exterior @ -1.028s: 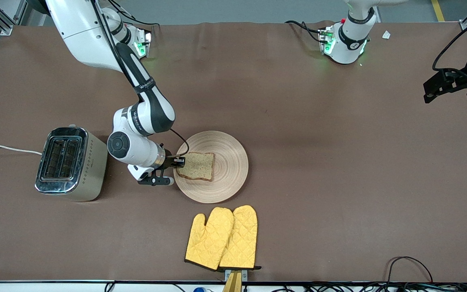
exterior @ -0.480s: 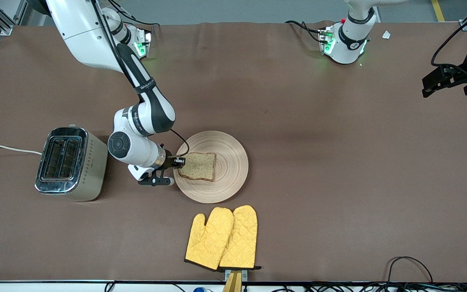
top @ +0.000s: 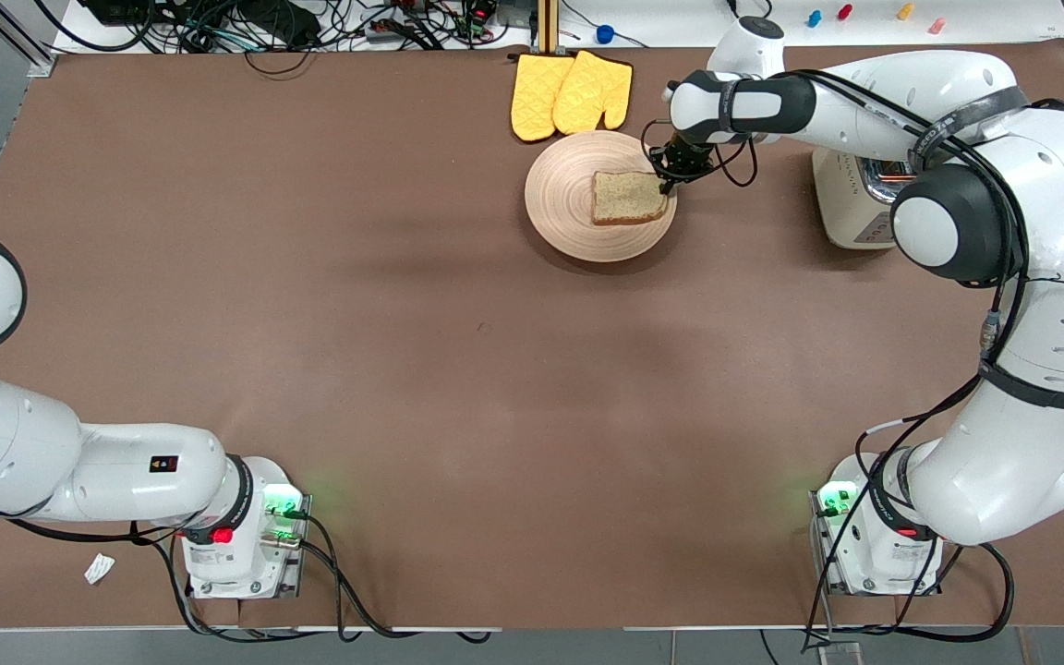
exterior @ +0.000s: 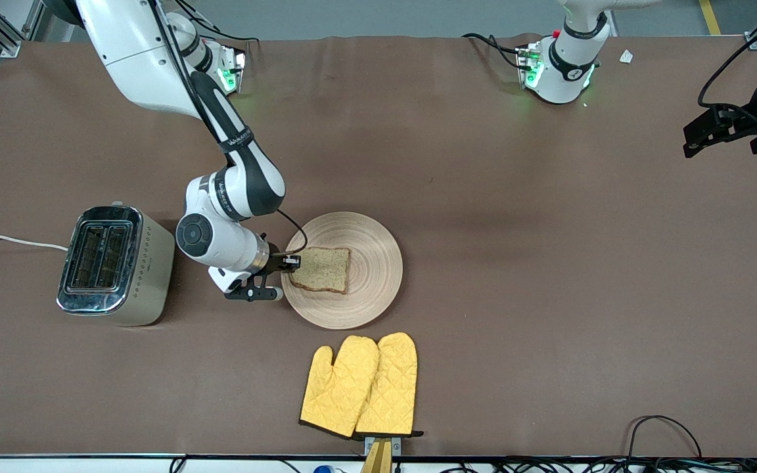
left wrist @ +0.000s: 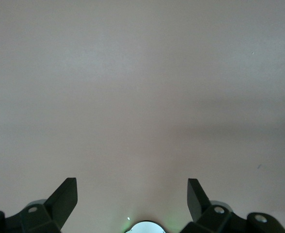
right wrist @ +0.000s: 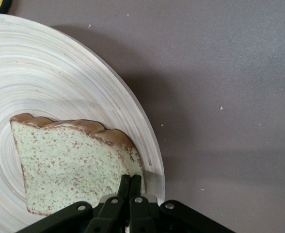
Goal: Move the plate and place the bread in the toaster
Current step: 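Lower the right gripper onto the bread slice and grasp it, then lift the bread with the right gripper and carry it over the toaster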
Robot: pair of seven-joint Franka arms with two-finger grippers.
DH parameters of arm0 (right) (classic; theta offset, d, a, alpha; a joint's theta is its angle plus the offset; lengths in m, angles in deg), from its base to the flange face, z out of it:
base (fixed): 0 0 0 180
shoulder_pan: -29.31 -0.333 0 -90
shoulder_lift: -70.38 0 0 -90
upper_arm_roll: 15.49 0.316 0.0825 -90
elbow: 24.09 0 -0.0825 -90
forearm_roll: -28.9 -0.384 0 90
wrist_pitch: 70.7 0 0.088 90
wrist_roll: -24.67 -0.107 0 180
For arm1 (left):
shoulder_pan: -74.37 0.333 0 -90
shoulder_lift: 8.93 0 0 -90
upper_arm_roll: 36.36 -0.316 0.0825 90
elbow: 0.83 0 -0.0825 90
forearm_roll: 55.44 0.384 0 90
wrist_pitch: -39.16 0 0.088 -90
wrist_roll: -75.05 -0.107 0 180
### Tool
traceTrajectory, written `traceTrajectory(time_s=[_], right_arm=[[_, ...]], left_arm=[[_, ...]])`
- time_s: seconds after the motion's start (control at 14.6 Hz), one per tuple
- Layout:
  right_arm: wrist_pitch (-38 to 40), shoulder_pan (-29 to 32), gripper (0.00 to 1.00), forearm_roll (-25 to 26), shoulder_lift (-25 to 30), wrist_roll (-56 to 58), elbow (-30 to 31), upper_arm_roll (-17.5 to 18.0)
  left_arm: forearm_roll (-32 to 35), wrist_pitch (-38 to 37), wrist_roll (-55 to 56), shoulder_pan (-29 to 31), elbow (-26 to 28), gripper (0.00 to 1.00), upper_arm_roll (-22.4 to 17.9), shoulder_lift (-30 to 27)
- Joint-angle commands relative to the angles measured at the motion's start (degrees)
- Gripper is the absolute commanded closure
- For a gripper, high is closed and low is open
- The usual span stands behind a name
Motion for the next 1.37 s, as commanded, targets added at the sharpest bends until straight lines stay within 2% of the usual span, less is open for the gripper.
traceTrajectory(time_s=[0.0, 0.21, 0.27, 0.48, 0.75, 1.03, 1.17, 1.3], right_arm=[[3.64, -0.25, 1.0, -0.55, 0.33, 0.22, -1.33, -0.53], [13.14, -0.16, 1.0, 0.16, 1.99, 0.13, -5.45, -1.49], [15.6, -0.25, 1.0, 1.81, 2.7, 0.13, -6.86, -2.45], [27.19, -0.07, 1.0, 11.73, 4.29, -0.05, -14.84, -5.35], [41.18, -0.07, 1.0, 23.86, 6.03, 0.21, -23.91, -6.59], [45.31, -0.07, 1.0, 39.59, 8.95, 1.09, -24.27, -6.42], [47.35, 0.02, 1.0, 43.47, 9.03, 2.32, -24.36, -6.85], [49.37, 0.19, 1.0, 49.7, 9.03, 4.78, -24.45, -8.08]], left_arm=[[-1.78, -0.05, -0.83, 0.36, 0.98, 0.0, -0.24, -0.86], [-1.78, -0.05, -0.83, 0.45, 0.98, 0.0, -0.24, -0.86], [-1.87, -0.05, -0.83, 1.06, 0.98, 0.0, -0.24, -0.77], [-1.7, 0.13, -2.5, 1.15, 0.9, 0.0, -0.24, -0.16], [-1.78, 0.13, -2.5, 1.07, 0.9, 0.0, -0.24, -0.07], [-2.57, 0.3, -2.41, 1.07, 0.37, 0.0, -0.07, 0.11], [-2.66, 0.3, -2.41, 0.98, 0.02, 0.0, -0.07, 0.37], [-2.66, 0.3, -2.32, 0.8, 0.02, 0.0, -0.07, 0.46]])
